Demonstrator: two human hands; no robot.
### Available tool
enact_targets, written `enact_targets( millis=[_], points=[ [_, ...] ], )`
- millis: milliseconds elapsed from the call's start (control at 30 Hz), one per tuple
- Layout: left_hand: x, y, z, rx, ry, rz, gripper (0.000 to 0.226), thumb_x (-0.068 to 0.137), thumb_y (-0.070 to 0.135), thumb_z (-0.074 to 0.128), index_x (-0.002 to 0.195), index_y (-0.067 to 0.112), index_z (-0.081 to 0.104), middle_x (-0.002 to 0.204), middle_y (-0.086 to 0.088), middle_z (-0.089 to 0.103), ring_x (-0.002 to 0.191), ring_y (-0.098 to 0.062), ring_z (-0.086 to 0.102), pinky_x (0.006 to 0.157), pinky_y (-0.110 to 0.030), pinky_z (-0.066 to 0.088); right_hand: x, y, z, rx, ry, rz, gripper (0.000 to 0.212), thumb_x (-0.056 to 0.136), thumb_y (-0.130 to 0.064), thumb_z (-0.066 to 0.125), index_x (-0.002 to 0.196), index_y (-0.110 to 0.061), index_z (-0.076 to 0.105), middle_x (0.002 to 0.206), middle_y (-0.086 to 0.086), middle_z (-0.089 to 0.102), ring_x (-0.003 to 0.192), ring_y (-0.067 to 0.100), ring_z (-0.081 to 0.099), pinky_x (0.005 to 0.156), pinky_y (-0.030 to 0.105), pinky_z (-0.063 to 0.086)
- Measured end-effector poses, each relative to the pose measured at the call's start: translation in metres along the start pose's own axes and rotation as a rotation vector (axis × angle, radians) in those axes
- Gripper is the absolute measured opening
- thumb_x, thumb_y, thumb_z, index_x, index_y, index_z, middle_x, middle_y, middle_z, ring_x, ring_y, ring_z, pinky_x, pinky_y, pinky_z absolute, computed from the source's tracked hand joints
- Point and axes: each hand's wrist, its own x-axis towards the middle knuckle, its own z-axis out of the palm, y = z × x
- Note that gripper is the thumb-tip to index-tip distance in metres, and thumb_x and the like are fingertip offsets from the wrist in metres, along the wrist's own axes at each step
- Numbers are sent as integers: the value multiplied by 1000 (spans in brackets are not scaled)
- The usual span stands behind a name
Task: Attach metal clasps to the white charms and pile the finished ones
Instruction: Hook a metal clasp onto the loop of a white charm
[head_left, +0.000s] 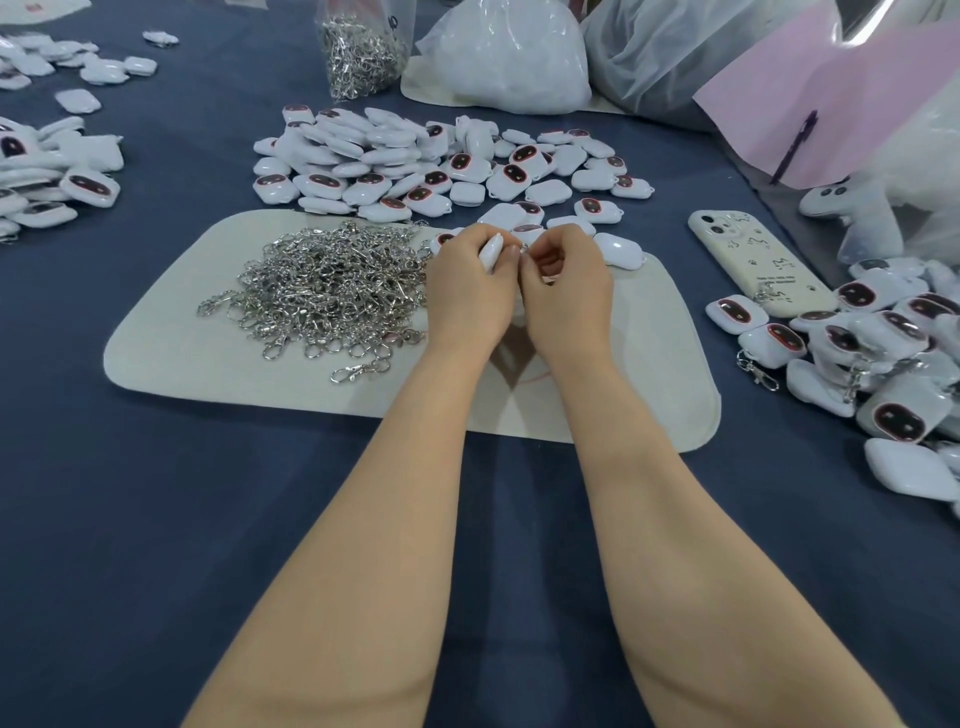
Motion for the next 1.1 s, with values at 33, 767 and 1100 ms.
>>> enact_targets(
  millis=[33, 767, 1100],
  points=[
    [0, 0, 0, 0, 0, 1, 11, 88, 8, 58, 90, 6, 69, 83, 1, 63, 82, -16, 58, 75, -23, 42, 0, 0, 0, -4, 4, -9, 9, 87, -6, 57, 87, -14, 53, 97, 11, 60, 85, 19, 53, 75, 23, 43],
    [2, 0, -1, -130, -62, -77, 16, 87, 4, 59, 78, 17, 59, 72, 9, 56, 77, -17, 54, 83, -37, 50, -1, -1, -1, -35, 27, -73, 8, 87, -5, 55, 95, -6, 56, 99, 7, 56, 95, 19, 49, 81, 23, 38],
    [2, 0, -3, -69, -59, -23, 10, 87, 4, 59, 85, 6, 69, 80, 2, 62, 86, -19, 60, 81, -30, 47, -2, -2, -1, -63, 42, -102, 8, 87, -5, 56, 94, -6, 58, 94, 1, 54, 95, 21, 53, 83, 28, 42]
  ],
)
